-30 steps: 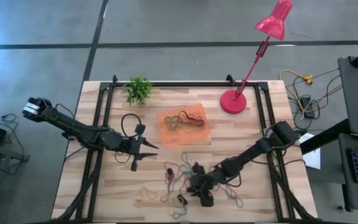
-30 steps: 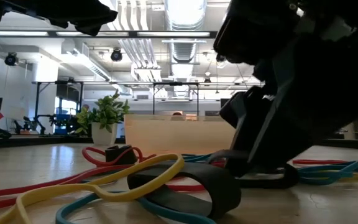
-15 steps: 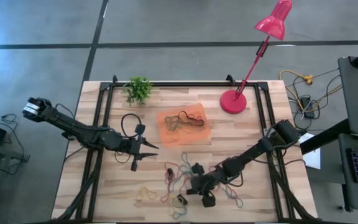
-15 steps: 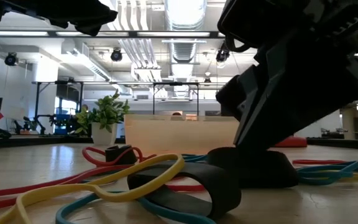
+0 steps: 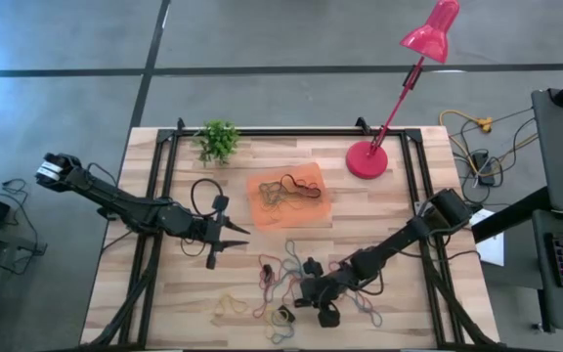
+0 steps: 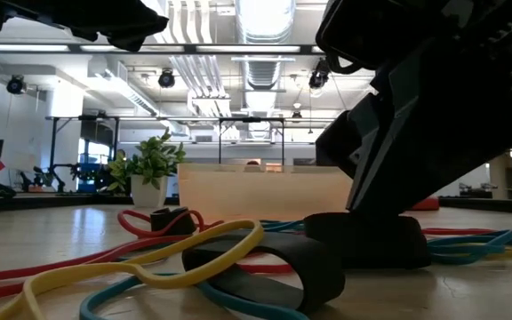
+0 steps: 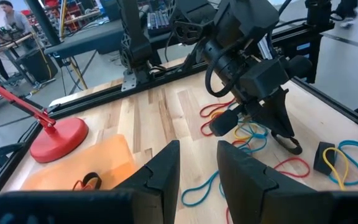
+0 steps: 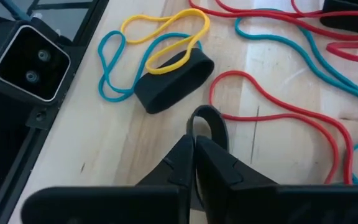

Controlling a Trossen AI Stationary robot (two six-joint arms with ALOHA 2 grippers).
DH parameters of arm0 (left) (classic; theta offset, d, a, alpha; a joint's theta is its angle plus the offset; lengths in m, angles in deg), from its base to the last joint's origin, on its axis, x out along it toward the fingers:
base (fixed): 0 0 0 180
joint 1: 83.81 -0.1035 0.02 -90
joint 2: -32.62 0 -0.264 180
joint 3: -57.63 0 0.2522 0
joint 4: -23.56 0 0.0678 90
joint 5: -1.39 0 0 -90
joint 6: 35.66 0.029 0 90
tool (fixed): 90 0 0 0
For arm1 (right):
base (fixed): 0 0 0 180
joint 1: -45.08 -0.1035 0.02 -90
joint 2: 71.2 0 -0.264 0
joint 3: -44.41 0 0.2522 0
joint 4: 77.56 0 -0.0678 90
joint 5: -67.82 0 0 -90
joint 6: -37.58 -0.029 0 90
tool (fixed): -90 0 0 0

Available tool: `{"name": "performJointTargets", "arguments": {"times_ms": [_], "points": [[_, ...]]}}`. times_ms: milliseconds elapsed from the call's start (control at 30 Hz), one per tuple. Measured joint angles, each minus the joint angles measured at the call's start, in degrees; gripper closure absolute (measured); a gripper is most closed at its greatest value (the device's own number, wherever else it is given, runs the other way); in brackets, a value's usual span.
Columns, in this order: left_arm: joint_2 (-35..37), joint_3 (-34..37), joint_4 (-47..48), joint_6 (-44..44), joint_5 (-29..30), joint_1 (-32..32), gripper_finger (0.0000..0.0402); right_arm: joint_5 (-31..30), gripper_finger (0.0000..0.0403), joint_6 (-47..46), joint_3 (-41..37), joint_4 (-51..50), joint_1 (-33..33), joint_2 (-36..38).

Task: Pick and place rubber bands into bin
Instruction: Put the black rubber band into the orange bin

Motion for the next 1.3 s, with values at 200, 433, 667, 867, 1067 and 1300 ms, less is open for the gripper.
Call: {"name": "performJointTargets", "arguments": {"times_ms": [200,433,667,867,1067,1300], "points": [[0.0,0.0,0.0,0.0,0.0,0.0,0.0310,0.0,0.0368,-0.7,0.0,-0.1,0.0,-0.1],[0.0,0.0,0.0,0.0,0.0,0.0,0.0310,0.1,0.0347,-1.7,0.0,-1.4,0.0,-0.1],[0.0,0.0,0.0,0.0,0.0,0.0,0.0310,0.1,0.0372,-1.5,0.0,-2.8,0.0,-0.1],[0.0,0.0,0.0,0.0,0.0,0.0,0.0310,-0.3,0.0394,0.6,0.0,-3.2,-0.3,-0.1],[0.0,0.0,0.0,0.0,0.0,0.0,0.0310,-0.5,0.0395,1.4,0.4,-3.5,-0.3,-0.1],[0.0,0.0,0.0,0.0,0.0,0.0,0.0310,-1.8,0.0395,4.1,3.7,-10.4,-0.3,1.6]]}}
